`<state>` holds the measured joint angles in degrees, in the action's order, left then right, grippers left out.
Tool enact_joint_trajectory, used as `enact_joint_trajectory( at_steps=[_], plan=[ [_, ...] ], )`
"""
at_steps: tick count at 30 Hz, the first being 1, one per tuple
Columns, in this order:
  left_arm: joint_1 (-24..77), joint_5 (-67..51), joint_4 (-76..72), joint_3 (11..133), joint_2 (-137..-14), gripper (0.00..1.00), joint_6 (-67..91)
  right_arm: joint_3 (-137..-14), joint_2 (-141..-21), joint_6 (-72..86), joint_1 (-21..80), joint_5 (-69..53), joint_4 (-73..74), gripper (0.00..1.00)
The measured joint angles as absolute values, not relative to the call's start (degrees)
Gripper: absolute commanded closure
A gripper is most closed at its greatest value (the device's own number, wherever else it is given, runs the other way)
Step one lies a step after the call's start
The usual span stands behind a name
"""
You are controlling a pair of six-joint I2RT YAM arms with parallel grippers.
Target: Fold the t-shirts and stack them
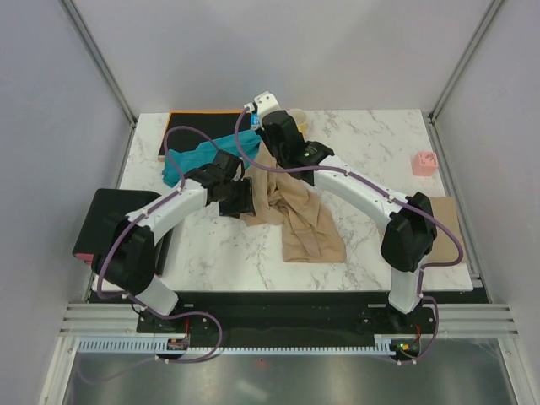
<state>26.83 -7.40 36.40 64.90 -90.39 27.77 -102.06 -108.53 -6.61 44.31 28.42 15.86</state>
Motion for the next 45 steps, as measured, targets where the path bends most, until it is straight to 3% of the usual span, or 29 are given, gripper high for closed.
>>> enact_joint_trajectory(
  at_steps=[15, 35, 39, 41, 45],
  plan=[
    [29.26, -5.74, 31.11, 60.16, -92.77, 0.45, 29.56, -99.53, -105.62, -6.81, 43.53, 29.58, 15.16, 1.0],
    [29.39, 1.87, 30.33, 56.47, -73.52, 0.45, 30.79, -75.29, -92.14, 4.56, 37.54, 45.91, 23.51, 1.0],
    [29.39, 4.4, 31.53, 56.97, -70.83, 0.44, 30.79, -74.89, -92.71, 9.13, 35.16, 46.39, 28.18, 0.65],
    [29.39, 5.61, 32.05, 57.6, -70.15, 0.44, 30.79, -74.89, -92.97, 11.16, 34.0, 46.11, 30.59, 0.59],
    [29.39, 7.64, 32.88, 58.19, -69.06, 0.43, 30.79, -73.71, -92.29, 13.63, 32.25, 45.93, 33.41, 0.58]
  ],
)
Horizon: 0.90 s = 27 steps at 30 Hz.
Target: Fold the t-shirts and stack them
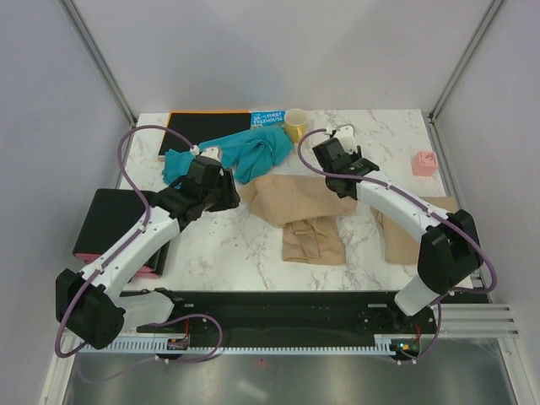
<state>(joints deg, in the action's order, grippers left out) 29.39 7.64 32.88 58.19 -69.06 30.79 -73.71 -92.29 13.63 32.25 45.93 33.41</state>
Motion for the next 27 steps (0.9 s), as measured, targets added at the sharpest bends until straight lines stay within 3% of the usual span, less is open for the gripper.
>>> enact_joint_trajectory(
  at_steps=[6, 10, 16, 21, 27],
  plan=[
    [29.34, 9.72, 33.58, 58.19, -67.68, 0.43, 30.81, -72.69, -85.25, 12.69, 31.24, 42.57, 33.82, 0.62],
    [29.32, 10.66, 34.13, 58.37, -66.89, 0.43, 30.81, -77.91, -82.06, 8.38, 31.94, 28.71, 30.35, 0.61],
    [29.21, 11.51, 34.17, 58.43, -66.78, 0.43, 30.81, -91.66, -96.86, 2.74, 41.15, 14.06, 27.38, 0.57],
    [28.91, 12.01, 34.17, 58.37, -66.08, 0.43, 30.81, -90.61, -107.74, -0.47, 48.07, 7.01, 28.64, 0.52],
    [28.45, 12.49, 34.17, 57.52, -64.55, 0.43, 30.81, -89.73, -109.56, -3.31, 49.67, 4.86, 30.61, 0.52]
  ],
)
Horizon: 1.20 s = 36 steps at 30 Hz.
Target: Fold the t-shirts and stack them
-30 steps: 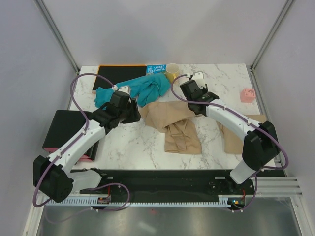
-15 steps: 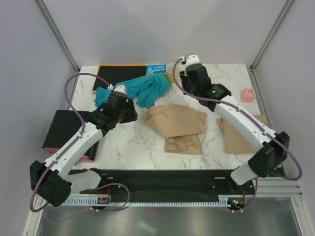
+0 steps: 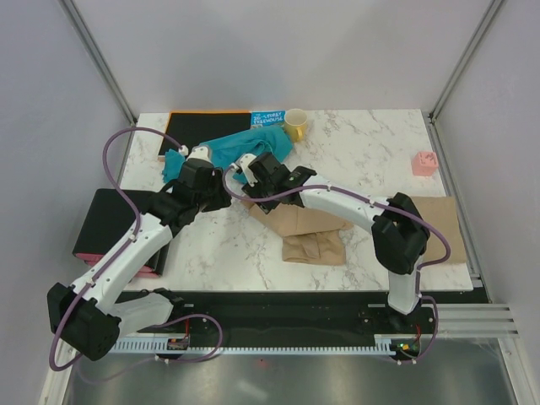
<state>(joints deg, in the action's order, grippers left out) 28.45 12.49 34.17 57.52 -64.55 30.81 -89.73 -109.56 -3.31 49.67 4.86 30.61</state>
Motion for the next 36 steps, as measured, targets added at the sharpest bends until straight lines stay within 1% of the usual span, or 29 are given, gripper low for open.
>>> enact_joint_trajectory(
  at_steps=[7, 11, 17, 28, 30, 31, 33, 34, 36],
  plan=[
    [28.29, 12.6, 34.2, 56.88, -64.58, 0.43, 30.87, -90.24, -109.62, -5.15, 51.96, 4.95, 30.72, 0.51],
    [27.81, 13.3, 34.35, 56.77, -64.38, 0.43, 30.85, -92.07, -110.72, -5.82, 52.29, 6.37, 31.03, 0.47],
    [27.27, 13.67, 34.39, 56.34, -64.34, 0.43, 30.85, -94.85, -113.58, -7.27, 52.29, 7.84, 30.85, 0.47],
    [26.39, 13.69, 34.85, 55.16, -63.33, 0.43, 30.85, -95.61, -115.09, -7.6, 52.4, 8.43, 32.58, 0.47],
    [26.3, 13.61, 34.85, 55.16, -62.98, 0.43, 30.85, -95.61, -115.09, -7.6, 52.4, 8.45, 33.08, 0.51],
    [26.3, 13.58, 34.85, 55.16, -62.87, 0.43, 30.85, -95.61, -115.09, -7.6, 52.4, 8.47, 33.41, 0.62],
    [26.3, 13.56, 34.85, 55.16, -62.81, 0.43, 30.85, -95.61, -115.15, -7.79, 52.4, 8.64, 33.78, 0.71],
    [26.28, 13.56, 34.85, 55.16, -62.81, 0.43, 30.85, -95.61, -115.2, -7.79, 52.4, 8.73, 33.91, 0.84],
    [26.09, 13.52, 34.92, 55.16, -62.81, 0.43, 30.85, -95.61, -115.46, -7.66, 52.38, 8.75, 34.09, 0.95]
  ],
)
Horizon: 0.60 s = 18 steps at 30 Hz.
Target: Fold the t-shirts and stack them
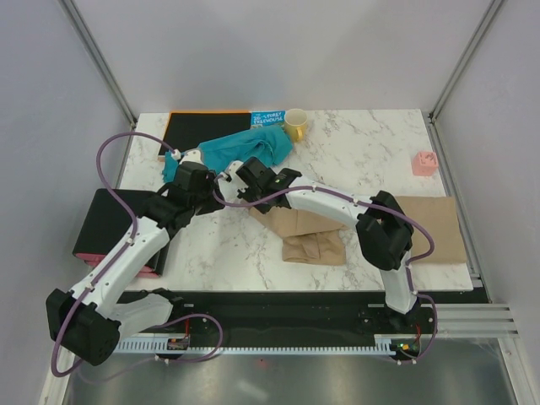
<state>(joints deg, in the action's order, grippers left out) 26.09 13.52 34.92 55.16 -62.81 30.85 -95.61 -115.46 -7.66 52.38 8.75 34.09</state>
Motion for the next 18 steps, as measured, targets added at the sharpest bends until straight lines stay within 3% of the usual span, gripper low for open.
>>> enact_joint_trajectory(
  at_steps=[1, 12, 18],
  plan=[
    [25.96, 13.52, 34.94, 55.16, -62.78, 0.43, 30.85, -95.61, -115.63, -7.73, 52.38, 8.73, 34.22, 1.0],
    [25.43, 13.56, 35.0, 54.87, -61.12, 0.43, 30.85, -95.18, -115.55, -7.73, 51.92, 10.76, 33.93, 1.0],
    [24.88, 13.74, 35.0, 54.76, -60.29, 0.43, 31.07, -93.01, -107.13, -7.09, 49.06, 15.49, 33.04, 1.0]
  ],
)
